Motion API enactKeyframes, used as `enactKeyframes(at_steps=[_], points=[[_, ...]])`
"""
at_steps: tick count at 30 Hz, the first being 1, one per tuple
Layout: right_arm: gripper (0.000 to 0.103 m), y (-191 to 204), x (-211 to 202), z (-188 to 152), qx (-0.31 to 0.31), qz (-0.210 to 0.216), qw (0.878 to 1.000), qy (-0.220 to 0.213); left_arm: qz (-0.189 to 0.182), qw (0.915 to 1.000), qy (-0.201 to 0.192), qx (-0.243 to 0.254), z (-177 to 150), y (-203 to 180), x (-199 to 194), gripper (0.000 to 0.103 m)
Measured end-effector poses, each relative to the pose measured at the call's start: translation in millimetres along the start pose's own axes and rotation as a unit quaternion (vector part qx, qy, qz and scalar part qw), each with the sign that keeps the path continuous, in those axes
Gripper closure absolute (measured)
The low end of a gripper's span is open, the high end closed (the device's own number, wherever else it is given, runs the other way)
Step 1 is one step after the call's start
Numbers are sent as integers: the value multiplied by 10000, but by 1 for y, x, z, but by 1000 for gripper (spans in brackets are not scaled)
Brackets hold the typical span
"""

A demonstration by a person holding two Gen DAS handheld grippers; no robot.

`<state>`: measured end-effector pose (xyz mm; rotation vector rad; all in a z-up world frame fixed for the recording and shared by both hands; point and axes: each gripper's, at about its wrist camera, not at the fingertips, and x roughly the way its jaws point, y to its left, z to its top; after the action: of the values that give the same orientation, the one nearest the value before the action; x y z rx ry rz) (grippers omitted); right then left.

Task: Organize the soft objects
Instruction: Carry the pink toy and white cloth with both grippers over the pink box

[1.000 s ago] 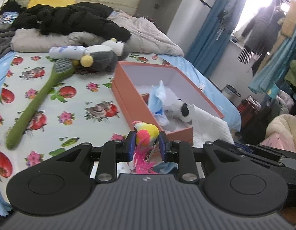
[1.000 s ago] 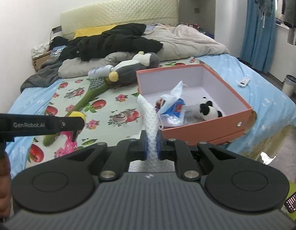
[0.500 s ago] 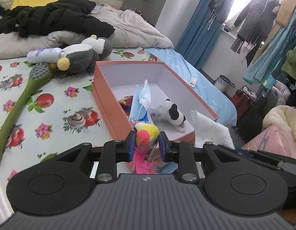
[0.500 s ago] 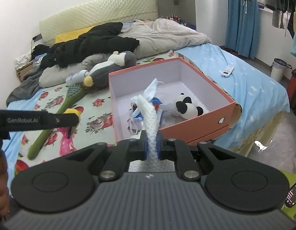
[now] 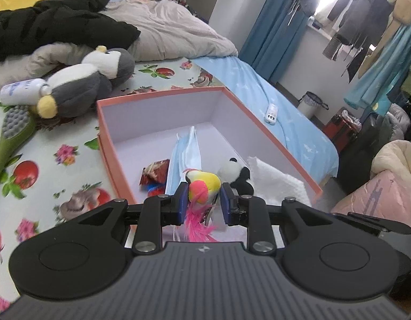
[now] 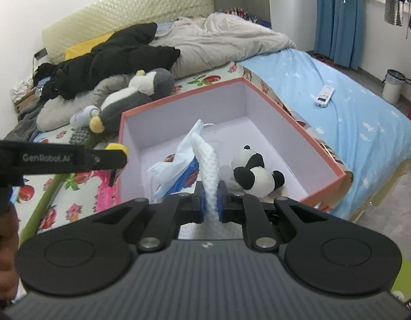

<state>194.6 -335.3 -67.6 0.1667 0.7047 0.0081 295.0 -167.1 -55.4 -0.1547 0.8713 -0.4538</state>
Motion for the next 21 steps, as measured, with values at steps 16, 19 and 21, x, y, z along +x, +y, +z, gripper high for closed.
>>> enactKeyframes(at_steps=[16,19,21], points=[[88,-44,110,23,403,-132,9980,470,175,9990,419,15,49,25,119,73],[88,-50,117,24,492,-133,9975,492,181,9988,460,49,50,25,125,72],[81,-52,120,24,518,-116,9972,534,215,9985,491,53,49,25,126,72]])
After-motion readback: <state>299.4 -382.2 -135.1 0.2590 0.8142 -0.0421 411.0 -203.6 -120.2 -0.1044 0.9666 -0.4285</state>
